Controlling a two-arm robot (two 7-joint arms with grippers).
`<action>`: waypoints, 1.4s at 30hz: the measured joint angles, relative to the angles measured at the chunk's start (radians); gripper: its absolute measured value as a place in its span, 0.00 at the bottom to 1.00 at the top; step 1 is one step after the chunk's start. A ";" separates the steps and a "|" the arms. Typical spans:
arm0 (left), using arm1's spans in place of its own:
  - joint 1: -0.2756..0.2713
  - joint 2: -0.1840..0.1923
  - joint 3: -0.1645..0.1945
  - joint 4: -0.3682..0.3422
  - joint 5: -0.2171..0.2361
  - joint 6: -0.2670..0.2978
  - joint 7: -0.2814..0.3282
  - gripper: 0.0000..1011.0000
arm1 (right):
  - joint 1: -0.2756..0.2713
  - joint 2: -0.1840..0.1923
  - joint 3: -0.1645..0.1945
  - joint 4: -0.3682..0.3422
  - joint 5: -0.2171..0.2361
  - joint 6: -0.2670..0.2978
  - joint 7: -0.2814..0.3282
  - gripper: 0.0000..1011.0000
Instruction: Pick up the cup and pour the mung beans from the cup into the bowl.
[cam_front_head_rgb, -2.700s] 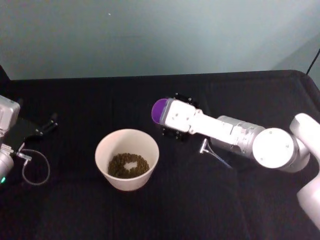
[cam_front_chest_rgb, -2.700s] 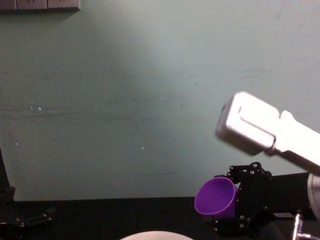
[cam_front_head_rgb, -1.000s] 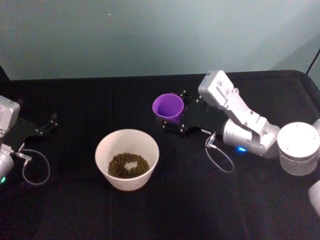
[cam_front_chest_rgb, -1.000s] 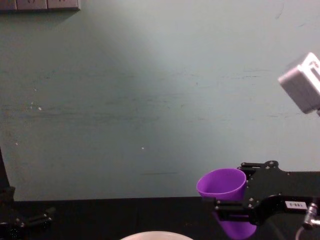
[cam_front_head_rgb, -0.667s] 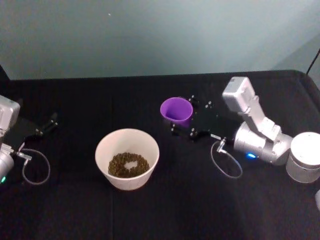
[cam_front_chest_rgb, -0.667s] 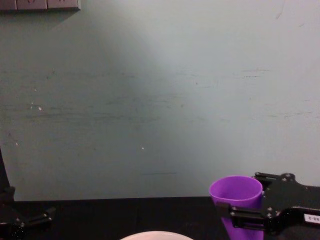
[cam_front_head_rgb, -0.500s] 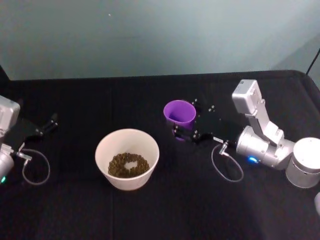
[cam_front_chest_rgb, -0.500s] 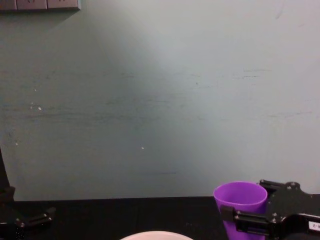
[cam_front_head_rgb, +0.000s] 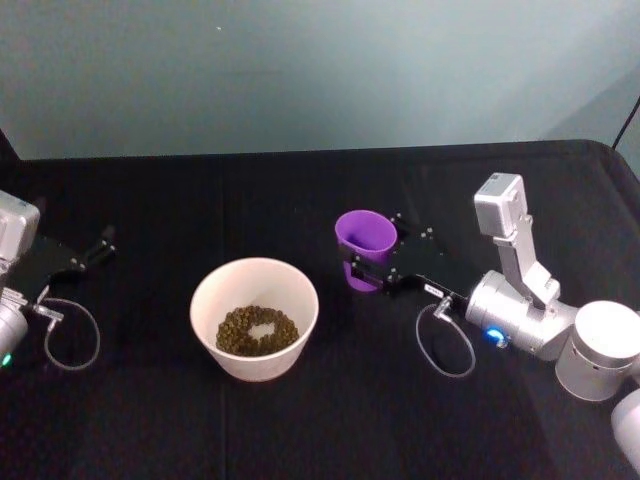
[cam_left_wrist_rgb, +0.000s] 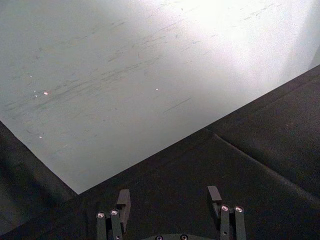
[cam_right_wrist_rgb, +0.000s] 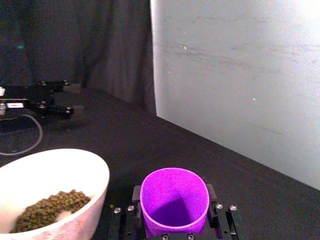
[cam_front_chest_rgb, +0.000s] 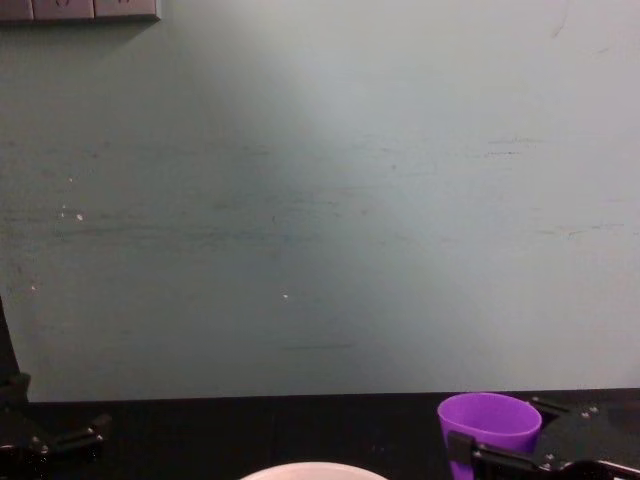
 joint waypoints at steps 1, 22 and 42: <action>0.000 0.000 0.000 0.000 0.000 0.000 0.000 0.99 | 0.000 0.000 0.000 0.004 0.002 0.000 -0.003 0.72; 0.000 0.000 0.000 0.000 0.000 0.000 0.000 0.99 | -0.005 0.017 -0.044 0.028 0.051 -0.014 -0.025 0.72; 0.000 0.000 0.000 0.000 0.000 0.000 0.000 0.99 | 0.015 0.047 -0.105 0.043 0.055 -0.060 -0.025 0.72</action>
